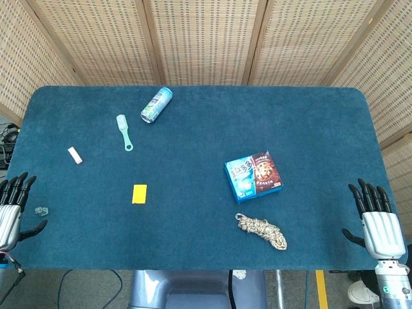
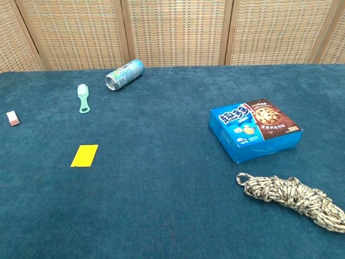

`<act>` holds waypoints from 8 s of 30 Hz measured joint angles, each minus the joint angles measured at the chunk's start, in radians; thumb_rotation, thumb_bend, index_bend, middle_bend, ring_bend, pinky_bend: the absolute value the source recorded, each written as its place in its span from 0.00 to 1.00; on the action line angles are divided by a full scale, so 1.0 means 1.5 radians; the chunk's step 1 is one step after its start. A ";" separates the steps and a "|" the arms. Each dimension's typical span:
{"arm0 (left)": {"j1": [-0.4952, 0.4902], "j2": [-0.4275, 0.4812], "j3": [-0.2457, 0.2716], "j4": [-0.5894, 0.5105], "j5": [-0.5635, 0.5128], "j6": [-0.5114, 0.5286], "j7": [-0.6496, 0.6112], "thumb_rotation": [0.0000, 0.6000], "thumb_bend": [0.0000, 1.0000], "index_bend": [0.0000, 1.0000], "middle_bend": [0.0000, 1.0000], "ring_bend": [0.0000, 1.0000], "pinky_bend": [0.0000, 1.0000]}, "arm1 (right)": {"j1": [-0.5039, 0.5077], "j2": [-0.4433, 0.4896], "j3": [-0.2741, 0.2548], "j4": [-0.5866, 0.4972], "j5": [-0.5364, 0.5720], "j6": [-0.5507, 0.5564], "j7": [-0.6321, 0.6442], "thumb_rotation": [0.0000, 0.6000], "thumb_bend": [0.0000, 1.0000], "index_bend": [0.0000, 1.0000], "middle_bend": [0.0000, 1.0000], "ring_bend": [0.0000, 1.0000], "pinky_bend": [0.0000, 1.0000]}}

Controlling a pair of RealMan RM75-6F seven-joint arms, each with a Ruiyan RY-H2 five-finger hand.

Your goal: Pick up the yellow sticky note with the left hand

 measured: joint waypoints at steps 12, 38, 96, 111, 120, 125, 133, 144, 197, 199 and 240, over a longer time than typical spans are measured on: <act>0.002 -0.009 0.000 -0.001 0.002 0.005 0.010 1.00 0.21 0.00 0.00 0.00 0.00 | -0.001 0.006 -0.004 -0.006 -0.003 -0.003 0.002 1.00 0.02 0.00 0.00 0.00 0.00; -0.050 -0.098 0.003 0.038 0.006 -0.073 0.072 1.00 0.30 0.00 0.00 0.00 0.00 | 0.006 0.018 -0.019 -0.027 0.003 -0.039 -0.008 1.00 0.02 0.00 0.00 0.00 0.00; -0.281 -0.393 -0.057 0.175 -0.226 -0.258 0.372 1.00 0.31 0.00 0.00 0.00 0.00 | 0.019 0.045 -0.023 -0.025 0.007 -0.072 0.089 1.00 0.01 0.00 0.00 0.00 0.00; -0.305 -0.423 -0.058 0.230 -0.215 -0.245 0.379 1.00 0.49 0.00 0.00 0.00 0.00 | 0.022 0.047 -0.028 -0.027 -0.004 -0.075 0.097 1.00 0.01 0.00 0.00 0.00 0.00; -0.300 -0.428 -0.055 0.239 -0.198 -0.226 0.346 1.00 0.52 0.00 0.00 0.00 0.00 | 0.022 0.047 -0.028 -0.027 -0.001 -0.076 0.094 1.00 0.01 0.00 0.00 0.00 0.00; -0.289 -0.407 -0.048 0.196 -0.192 -0.226 0.309 1.00 0.49 0.00 0.00 0.00 0.00 | 0.022 0.047 -0.028 -0.028 0.002 -0.077 0.093 1.00 0.01 0.00 0.00 0.00 0.00; -0.262 -0.371 -0.018 0.173 -0.157 -0.198 0.293 1.00 0.44 0.18 0.00 0.00 0.00 | 0.022 0.045 -0.028 -0.030 0.001 -0.074 0.085 1.00 0.01 0.00 0.00 0.00 0.00; -0.252 -0.393 -0.011 0.225 -0.139 -0.180 0.288 1.00 0.34 0.25 0.00 0.00 0.00 | 0.023 0.043 -0.028 -0.030 0.001 -0.076 0.081 1.00 0.01 0.00 0.00 0.00 0.00; -0.256 -0.509 -0.037 0.360 -0.109 -0.179 0.294 1.00 0.34 0.61 0.00 0.00 0.00 | 0.024 0.049 -0.030 -0.032 -0.001 -0.076 0.097 1.00 0.01 0.00 0.00 0.00 0.00; -0.256 -0.509 -0.037 0.361 -0.109 -0.180 0.294 1.00 0.34 0.62 0.00 0.00 0.00 | 0.024 0.049 -0.030 -0.032 -0.001 -0.076 0.097 1.00 0.01 0.00 0.00 0.00 0.00; -0.281 -0.506 -0.073 0.374 -0.123 -0.209 0.281 1.00 0.62 0.61 0.00 0.00 0.00 | 0.028 0.045 -0.030 -0.027 0.000 -0.083 0.095 1.00 0.01 0.00 0.00 0.00 0.00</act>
